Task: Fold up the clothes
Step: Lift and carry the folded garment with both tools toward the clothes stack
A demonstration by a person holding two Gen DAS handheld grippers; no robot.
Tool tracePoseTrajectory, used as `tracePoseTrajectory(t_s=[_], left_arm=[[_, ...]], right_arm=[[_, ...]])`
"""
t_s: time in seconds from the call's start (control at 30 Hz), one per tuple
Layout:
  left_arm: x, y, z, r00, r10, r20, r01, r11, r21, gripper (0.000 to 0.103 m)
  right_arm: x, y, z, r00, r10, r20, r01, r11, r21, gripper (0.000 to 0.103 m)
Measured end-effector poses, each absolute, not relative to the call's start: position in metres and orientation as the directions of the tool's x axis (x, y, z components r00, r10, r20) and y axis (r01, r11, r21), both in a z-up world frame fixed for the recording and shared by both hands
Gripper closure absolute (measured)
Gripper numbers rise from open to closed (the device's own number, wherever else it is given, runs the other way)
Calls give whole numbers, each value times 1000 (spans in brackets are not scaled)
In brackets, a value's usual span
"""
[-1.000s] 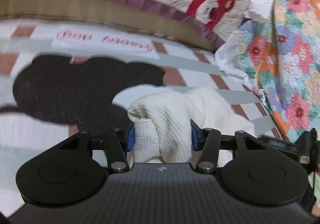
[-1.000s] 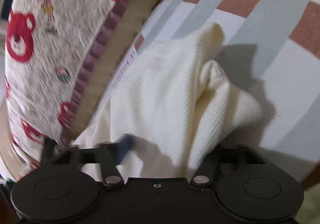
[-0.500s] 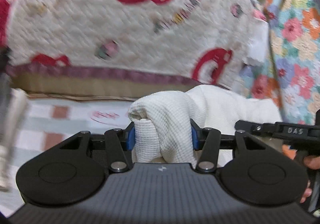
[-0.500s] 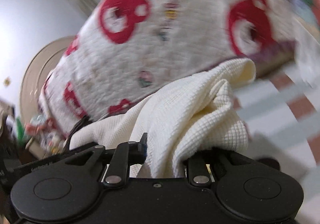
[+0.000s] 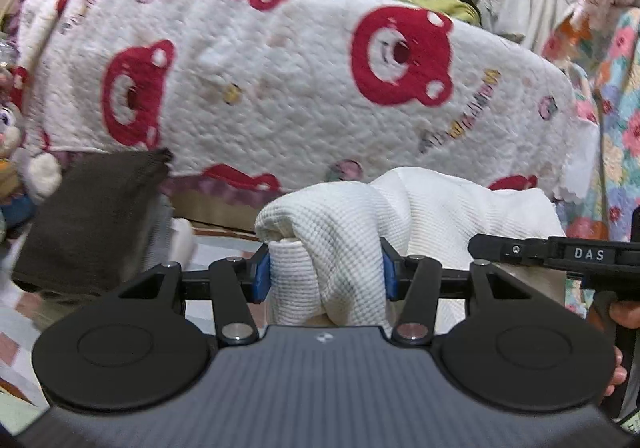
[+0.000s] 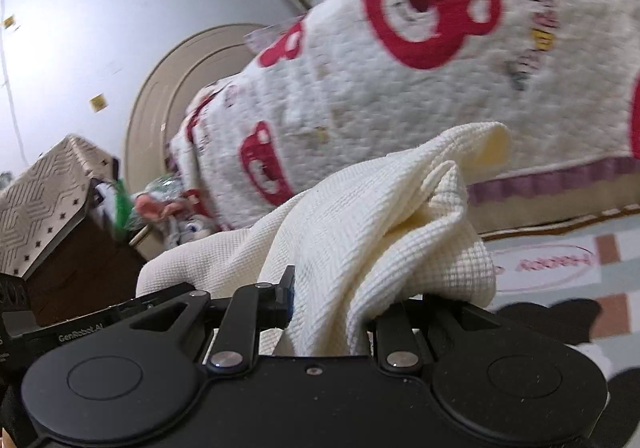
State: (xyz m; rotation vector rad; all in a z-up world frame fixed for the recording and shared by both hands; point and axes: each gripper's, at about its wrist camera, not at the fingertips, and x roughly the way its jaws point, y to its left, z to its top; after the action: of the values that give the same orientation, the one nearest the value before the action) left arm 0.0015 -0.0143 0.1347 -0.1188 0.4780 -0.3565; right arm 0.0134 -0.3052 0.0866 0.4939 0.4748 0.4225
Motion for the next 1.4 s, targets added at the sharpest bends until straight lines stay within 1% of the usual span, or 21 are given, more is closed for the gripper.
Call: tracePoseTrajectory(t_s=[0.1, 0.23, 0.4, 0.53, 0.6, 0.63, 0.7, 0.87, 0.97, 1.1, 1.2, 1.27, 1.3, 1.33, 1.4], left_arm=[[9, 15, 132, 844, -350, -406, 286, 934, -212, 54], [20, 54, 108, 853, -358, -379, 273, 926, -260, 54], [19, 87, 64, 894, -354, -273, 253, 904, -345, 54], [14, 109, 27, 915, -339, -219, 235, 889, -393, 54], [13, 120, 18, 926, -317, -206, 220, 895, -388, 54], [13, 126, 16, 931, -302, -204, 208, 900, -384, 54], [15, 140, 13, 939, -277, -206, 183, 906, -382, 54], [37, 186, 13, 947, -220, -236, 98, 894, -438, 54], [62, 214, 25, 953, -180, -245, 47, 883, -466, 54], [106, 252, 53, 966, -134, -223, 0, 857, -515, 53], [138, 287, 59, 967, -131, -217, -20, 813, -582, 52], [161, 306, 52, 964, -134, -228, -36, 789, -614, 52], [174, 310, 46, 962, -131, -241, -45, 790, -611, 52], [187, 314, 35, 954, -124, -273, -72, 789, -611, 52], [211, 321, 7, 923, -120, -367, -148, 769, -622, 52]], right_arm=[[27, -278, 88, 803, 499, -325, -288, 803, 521, 80], [41, -237, 87, 792, 491, -362, -309, 835, 455, 80], [56, -206, 75, 790, 482, -380, -348, 862, 369, 80], [68, -178, 73, 777, 488, -396, -421, 872, 249, 81], [70, -156, 72, 783, 481, -394, -456, 875, 160, 81], [73, -147, 72, 782, 482, -396, -468, 873, 138, 81], [85, -131, 72, 767, 497, -407, -483, 864, 143, 81], [131, -96, 73, 702, 561, -439, -542, 820, 183, 81], [168, -67, 87, 666, 594, -451, -596, 788, 157, 81], [234, -31, 118, 613, 674, -411, -687, 712, 144, 81], [291, -15, 123, 559, 753, -346, -735, 644, 213, 81], [328, -3, 112, 541, 765, -350, -728, 634, 260, 81], [346, 4, 105, 533, 767, -357, -724, 632, 277, 81], [361, 12, 96, 517, 769, -376, -722, 628, 292, 80], [395, 27, 69, 471, 749, -466, -699, 639, 321, 77]])
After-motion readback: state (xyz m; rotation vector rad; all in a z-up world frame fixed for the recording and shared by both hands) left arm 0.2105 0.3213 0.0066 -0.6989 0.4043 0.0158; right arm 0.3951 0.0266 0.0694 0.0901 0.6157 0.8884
